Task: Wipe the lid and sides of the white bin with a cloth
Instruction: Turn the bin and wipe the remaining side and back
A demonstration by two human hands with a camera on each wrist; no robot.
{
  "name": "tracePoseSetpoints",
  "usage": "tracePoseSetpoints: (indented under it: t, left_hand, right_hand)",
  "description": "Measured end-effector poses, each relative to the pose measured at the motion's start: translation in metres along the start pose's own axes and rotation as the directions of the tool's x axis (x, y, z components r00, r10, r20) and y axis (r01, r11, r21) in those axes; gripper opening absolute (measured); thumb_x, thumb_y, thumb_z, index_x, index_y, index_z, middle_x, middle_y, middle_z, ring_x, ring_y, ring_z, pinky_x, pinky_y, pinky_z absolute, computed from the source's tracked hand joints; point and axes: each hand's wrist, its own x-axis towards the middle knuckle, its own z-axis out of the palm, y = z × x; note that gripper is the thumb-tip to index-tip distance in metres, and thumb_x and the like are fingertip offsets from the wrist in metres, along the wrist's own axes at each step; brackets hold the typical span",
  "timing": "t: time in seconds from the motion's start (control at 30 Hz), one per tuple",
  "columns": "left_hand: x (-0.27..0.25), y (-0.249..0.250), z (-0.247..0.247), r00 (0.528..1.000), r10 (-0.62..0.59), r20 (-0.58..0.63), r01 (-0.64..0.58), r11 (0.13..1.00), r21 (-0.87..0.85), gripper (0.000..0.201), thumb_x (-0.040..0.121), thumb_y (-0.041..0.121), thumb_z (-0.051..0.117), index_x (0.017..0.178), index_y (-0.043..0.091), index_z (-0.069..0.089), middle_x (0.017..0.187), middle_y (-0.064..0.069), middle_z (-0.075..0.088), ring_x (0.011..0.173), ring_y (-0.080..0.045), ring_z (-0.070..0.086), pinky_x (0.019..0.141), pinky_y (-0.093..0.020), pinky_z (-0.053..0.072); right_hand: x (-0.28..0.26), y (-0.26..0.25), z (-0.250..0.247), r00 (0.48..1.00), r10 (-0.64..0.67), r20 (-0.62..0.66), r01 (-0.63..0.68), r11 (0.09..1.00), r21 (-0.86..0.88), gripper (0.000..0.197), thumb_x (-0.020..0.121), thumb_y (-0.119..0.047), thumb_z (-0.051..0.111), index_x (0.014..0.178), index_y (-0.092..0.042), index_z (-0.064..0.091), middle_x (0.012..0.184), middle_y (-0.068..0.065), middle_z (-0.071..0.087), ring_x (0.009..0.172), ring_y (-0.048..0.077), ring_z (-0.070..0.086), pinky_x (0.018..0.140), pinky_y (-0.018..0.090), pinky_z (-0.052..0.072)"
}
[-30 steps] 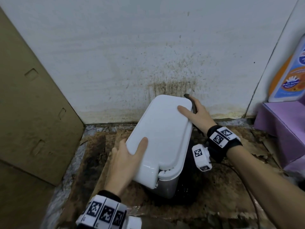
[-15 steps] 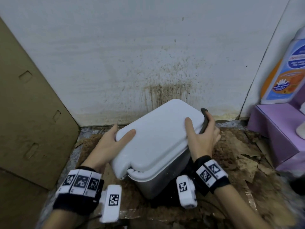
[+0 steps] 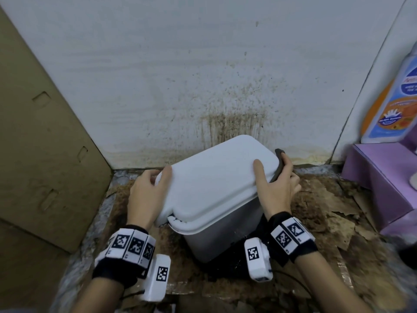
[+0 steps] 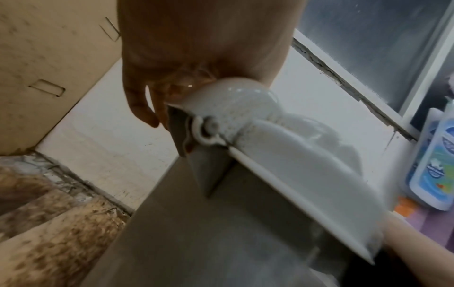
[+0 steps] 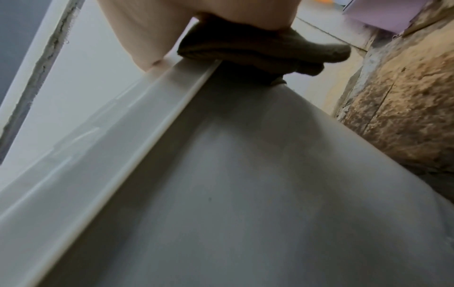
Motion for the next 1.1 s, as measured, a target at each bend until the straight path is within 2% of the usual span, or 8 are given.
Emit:
tracePoseSetpoints:
  t: [0.13,0.23,0.4,0.5,0.6,0.7,0.87,1.1]
  left_hand:
    - [-0.018,-0.003,0.001,0.995,-0.103,-0.007,0.104,0.994,0.035,0.089,0.076,0.09,0.034,0.134,0.024,0.048,0.134,-0.006,0.055,0.114,-0.029,0.057,0.098,-0.053,0.05]
    - [-0.036,-0.005,0.006,0.989,-0.146,0.036,0.144,0.988,0.053,0.092,0.079,0.09,0.04,0.139,0.02,0.035,0.14,-0.011,0.046,0.121,-0.036,0.052,0.1,-0.056,0.047]
    - [-0.042,-0.005,0.004,0.991,-0.12,0.068,0.113,0.989,0.094,0.1,0.069,0.098,0.042,0.134,0.023,0.032,0.125,-0.008,0.057,0.106,-0.034,0.062,0.088,-0.054,0.056]
    - [-0.04,-0.003,0.003,0.993,-0.099,0.059,0.093,0.991,0.099,0.096,0.075,0.093,0.044,0.136,0.019,0.035,0.124,-0.008,0.058,0.107,-0.034,0.062,0.089,-0.053,0.055]
    - [-0.033,-0.004,0.0,0.993,-0.073,0.089,0.066,0.994,0.082,0.112,0.068,0.099,0.042,0.147,0.021,0.031,0.129,-0.008,0.06,0.111,-0.038,0.064,0.09,-0.056,0.056]
    - [-0.018,0.0,-0.006,0.989,-0.035,0.141,0.026,0.998,0.062,0.121,0.073,0.096,0.045,0.162,0.021,0.013,0.155,-0.007,0.047,0.137,-0.035,0.05,0.106,-0.055,0.047]
    - [0.011,0.011,-0.009,0.98,0.008,0.198,-0.007,1.0,-0.004,0.097,0.091,0.072,0.047,0.165,0.022,0.008,0.168,-0.004,0.026,0.151,-0.028,0.031,0.116,-0.047,0.035]
    - [0.02,0.01,-0.007,0.968,0.012,0.25,0.008,0.997,-0.08,0.083,0.098,0.065,0.045,0.164,0.031,0.008,0.17,0.004,0.02,0.154,-0.023,0.025,0.117,-0.042,0.03]
  right_hand:
    - [0.024,-0.001,-0.008,0.991,-0.012,0.131,0.01,1.0,0.019,0.06,0.089,-0.059,0.059,0.144,-0.043,0.041,0.145,0.001,0.037,0.14,0.023,0.021,0.106,0.036,0.027]
    - [0.049,0.0,-0.014,0.967,-0.03,0.255,0.021,0.999,0.039,0.069,0.076,-0.076,0.06,0.138,-0.048,0.048,0.145,-0.012,0.047,0.142,0.02,0.033,0.116,0.044,0.032]
    - [0.059,0.003,-0.021,0.932,-0.12,0.343,0.106,0.993,0.059,0.065,0.078,-0.071,0.064,0.136,-0.044,0.053,0.14,-0.02,0.055,0.134,0.011,0.048,0.113,0.047,0.042]
    - [0.051,0.006,-0.022,0.943,-0.151,0.297,0.126,0.987,0.102,0.049,0.085,-0.059,0.064,0.132,-0.047,0.056,0.136,-0.024,0.057,0.135,0.012,0.046,0.113,0.048,0.041]
    - [0.039,0.006,-0.023,0.974,-0.149,0.174,0.133,0.986,0.098,0.043,0.083,-0.059,0.063,0.125,-0.053,0.057,0.132,-0.023,0.058,0.136,0.018,0.044,0.111,0.049,0.042]
    - [0.016,0.005,-0.025,0.993,-0.116,0.002,0.116,0.99,0.082,0.047,0.083,-0.056,0.061,0.129,-0.046,0.056,0.133,-0.012,0.058,0.134,0.017,0.042,0.112,0.043,0.039]
    - [-0.027,0.0,-0.022,0.984,-0.056,-0.17,0.07,0.994,0.081,0.04,0.098,-0.04,0.055,0.138,-0.034,0.052,0.138,0.004,0.048,0.133,0.018,0.03,0.099,0.027,0.025]
    - [-0.049,0.009,-0.013,0.969,-0.087,-0.23,0.097,0.995,0.036,0.038,0.104,-0.037,0.045,0.142,-0.03,0.048,0.136,0.01,0.045,0.123,0.013,0.03,0.096,0.028,0.023]
